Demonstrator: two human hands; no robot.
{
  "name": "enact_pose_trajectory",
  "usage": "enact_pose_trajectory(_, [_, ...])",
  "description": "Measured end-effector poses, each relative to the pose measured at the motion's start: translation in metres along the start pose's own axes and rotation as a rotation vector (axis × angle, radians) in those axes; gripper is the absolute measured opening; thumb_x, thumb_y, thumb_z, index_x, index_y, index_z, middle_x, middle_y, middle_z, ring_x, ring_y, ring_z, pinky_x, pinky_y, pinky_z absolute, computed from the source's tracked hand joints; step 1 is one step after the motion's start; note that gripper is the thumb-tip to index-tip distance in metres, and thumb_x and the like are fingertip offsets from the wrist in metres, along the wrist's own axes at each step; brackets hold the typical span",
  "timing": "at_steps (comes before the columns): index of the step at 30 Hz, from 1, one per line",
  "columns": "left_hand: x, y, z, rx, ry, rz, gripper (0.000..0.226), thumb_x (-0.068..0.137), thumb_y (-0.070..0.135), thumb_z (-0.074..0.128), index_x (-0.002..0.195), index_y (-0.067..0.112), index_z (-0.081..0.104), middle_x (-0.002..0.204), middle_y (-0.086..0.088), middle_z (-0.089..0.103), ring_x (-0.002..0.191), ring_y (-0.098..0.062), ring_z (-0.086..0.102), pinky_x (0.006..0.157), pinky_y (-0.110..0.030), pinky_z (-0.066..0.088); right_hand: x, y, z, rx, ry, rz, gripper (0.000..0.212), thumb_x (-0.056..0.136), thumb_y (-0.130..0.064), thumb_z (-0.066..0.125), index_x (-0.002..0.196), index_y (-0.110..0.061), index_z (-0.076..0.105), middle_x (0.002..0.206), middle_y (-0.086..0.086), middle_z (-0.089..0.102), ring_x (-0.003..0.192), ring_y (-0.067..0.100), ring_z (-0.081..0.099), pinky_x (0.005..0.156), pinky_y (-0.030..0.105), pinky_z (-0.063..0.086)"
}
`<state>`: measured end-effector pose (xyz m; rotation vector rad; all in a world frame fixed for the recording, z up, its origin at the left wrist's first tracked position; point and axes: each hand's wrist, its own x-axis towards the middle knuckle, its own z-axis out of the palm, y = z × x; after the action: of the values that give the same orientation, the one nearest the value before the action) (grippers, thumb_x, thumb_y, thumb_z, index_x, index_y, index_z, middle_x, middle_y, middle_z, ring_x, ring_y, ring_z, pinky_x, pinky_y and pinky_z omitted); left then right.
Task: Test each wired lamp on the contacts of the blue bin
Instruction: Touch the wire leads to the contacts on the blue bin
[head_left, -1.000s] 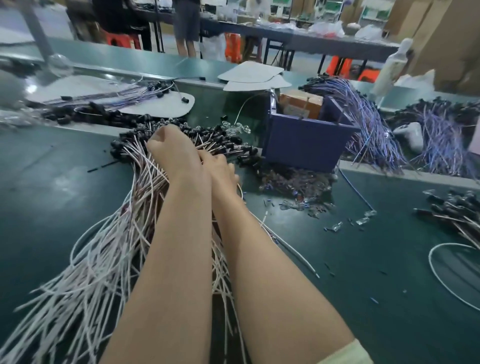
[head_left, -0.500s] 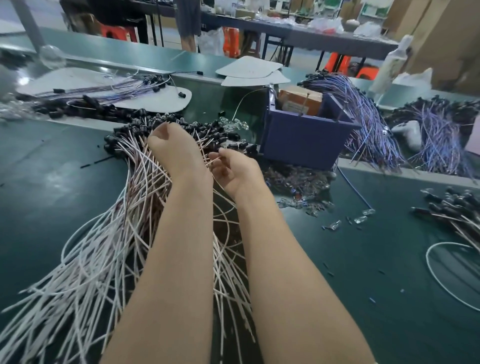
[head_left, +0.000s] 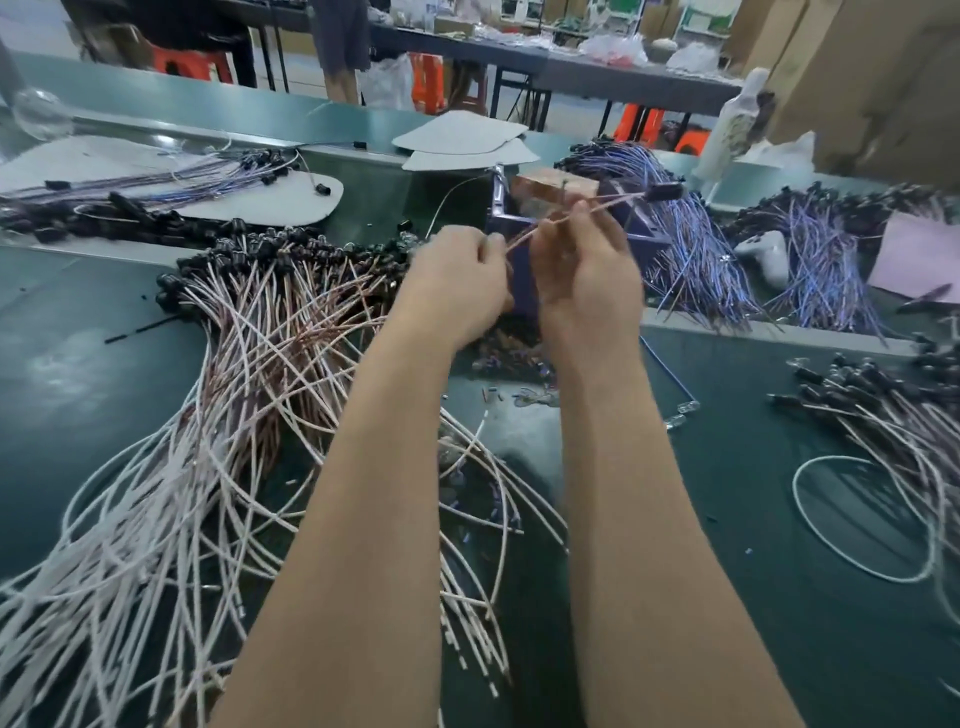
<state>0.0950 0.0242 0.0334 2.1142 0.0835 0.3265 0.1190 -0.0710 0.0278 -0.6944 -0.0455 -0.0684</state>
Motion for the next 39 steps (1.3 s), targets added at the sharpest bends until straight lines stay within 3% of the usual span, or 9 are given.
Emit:
enact_pose_trajectory(2, [-0.002, 0.011, 0.01, -0.017, -0.102, 0.075, 0.031, 0.101, 0.024, 0.041, 0.076, 0.018, 0.059, 0.063, 0.004, 0.062, 0.069, -0.014, 0.065, 0.072, -0.026, 0.049, 0.002, -0.031, -0.014, 0.115, 0.138, -0.122, 0.012, 0.097, -0.001, 0.047, 0.09, -0.005, 0.056, 0.074, 0.006, 0.059, 0.055, 0.01, 0.06, 0.056, 0.019, 0.055])
enact_pose_trajectory(4, [-0.002, 0.02, 0.023, 0.0, -0.16, 0.143, 0.024, 0.098, 0.022, 0.046, 0.078, 0.019, 0.059, 0.064, 0.006, 0.06, 0.065, -0.012, 0.06, 0.067, -0.025, 0.046, 0.002, -0.055, -0.03, 0.134, 0.227, -0.223, 0.012, 0.097, -0.003, 0.049, 0.088, -0.006, 0.057, 0.074, 0.006, 0.058, 0.051, 0.009, 0.059, 0.054, 0.019, 0.055])
enact_pose_trajectory(11, [-0.008, 0.046, 0.089, -0.05, -0.154, 0.21, 0.017, 0.094, 0.02, 0.054, 0.095, 0.012, 0.07, 0.087, -0.003, 0.068, 0.087, -0.02, 0.062, 0.078, -0.027, 0.047, -0.005, -0.064, -0.077, -0.488, 0.26, -0.307, 0.026, 0.099, -0.015, 0.049, 0.077, -0.018, 0.064, 0.064, -0.007, 0.059, 0.058, 0.003, 0.052, 0.054, 0.015, 0.044])
enact_pose_trajectory(17, [-0.001, 0.015, 0.098, -0.052, -0.21, 0.107, 0.014, 0.095, 0.021, 0.054, 0.09, 0.016, 0.066, 0.076, 0.002, 0.068, 0.062, -0.005, 0.056, 0.06, -0.021, 0.042, 0.013, -0.072, -0.098, -0.388, 0.505, -0.326, 0.028, 0.1, -0.012, 0.045, 0.074, -0.015, 0.056, 0.047, -0.009, 0.058, 0.046, 0.005, 0.054, 0.048, 0.017, 0.047])
enact_pose_trajectory(19, [0.003, 0.007, 0.098, -0.073, -0.193, 0.081, 0.013, 0.095, 0.021, 0.054, 0.087, 0.018, 0.065, 0.073, 0.007, 0.064, 0.061, -0.003, 0.052, 0.057, -0.018, 0.037, 0.017, -0.07, -0.101, -0.339, 0.522, -0.302, 0.023, 0.099, -0.011, 0.046, 0.077, -0.014, 0.051, 0.056, -0.003, 0.059, 0.045, 0.005, 0.055, 0.046, 0.017, 0.048])
enact_pose_trajectory(27, [0.012, -0.011, 0.098, -0.158, -0.067, -0.03, 0.015, 0.095, 0.017, 0.051, 0.092, 0.018, 0.066, 0.089, -0.002, 0.067, 0.06, -0.007, 0.049, 0.058, -0.022, 0.037, 0.022, -0.046, -0.109, -0.467, 0.384, -0.069, 0.018, 0.095, -0.005, 0.051, 0.078, -0.01, 0.053, 0.07, 0.004, 0.06, 0.059, 0.01, 0.055, 0.054, 0.017, 0.049])
enact_pose_trajectory(30, [0.014, -0.011, 0.097, -0.17, -0.006, -0.045, 0.016, 0.096, 0.016, 0.048, 0.093, 0.017, 0.064, 0.093, -0.004, 0.068, 0.073, -0.014, 0.058, 0.067, -0.027, 0.046, 0.025, -0.045, -0.111, -0.546, 0.331, -0.019, 0.019, 0.095, -0.006, 0.052, 0.077, -0.011, 0.054, 0.07, 0.003, 0.059, 0.057, 0.01, 0.054, 0.055, 0.017, 0.049])
enact_pose_trajectory(33, [0.015, -0.009, 0.1, -0.276, 0.032, -0.091, 0.016, 0.097, 0.015, 0.046, 0.088, 0.019, 0.059, 0.089, -0.002, 0.068, 0.087, -0.017, 0.066, 0.081, -0.036, 0.055, 0.027, -0.044, -0.113, -0.459, 0.278, 0.08, 0.016, 0.096, -0.009, 0.053, 0.08, -0.01, 0.055, 0.073, 0.003, 0.062, 0.061, 0.011, 0.059, 0.057, 0.018, 0.052])
enact_pose_trajectory(39, [0.013, -0.007, 0.101, -0.415, 0.035, -0.138, 0.022, 0.099, 0.013, 0.044, 0.082, 0.021, 0.055, 0.086, 0.0, 0.067, 0.077, -0.01, 0.069, 0.083, -0.037, 0.057, 0.027, -0.04, -0.111, -0.242, 0.164, 0.114, 0.014, 0.094, -0.001, 0.052, 0.083, -0.008, 0.056, 0.065, 0.002, 0.069, 0.066, 0.012, 0.066, 0.064, 0.02, 0.056])
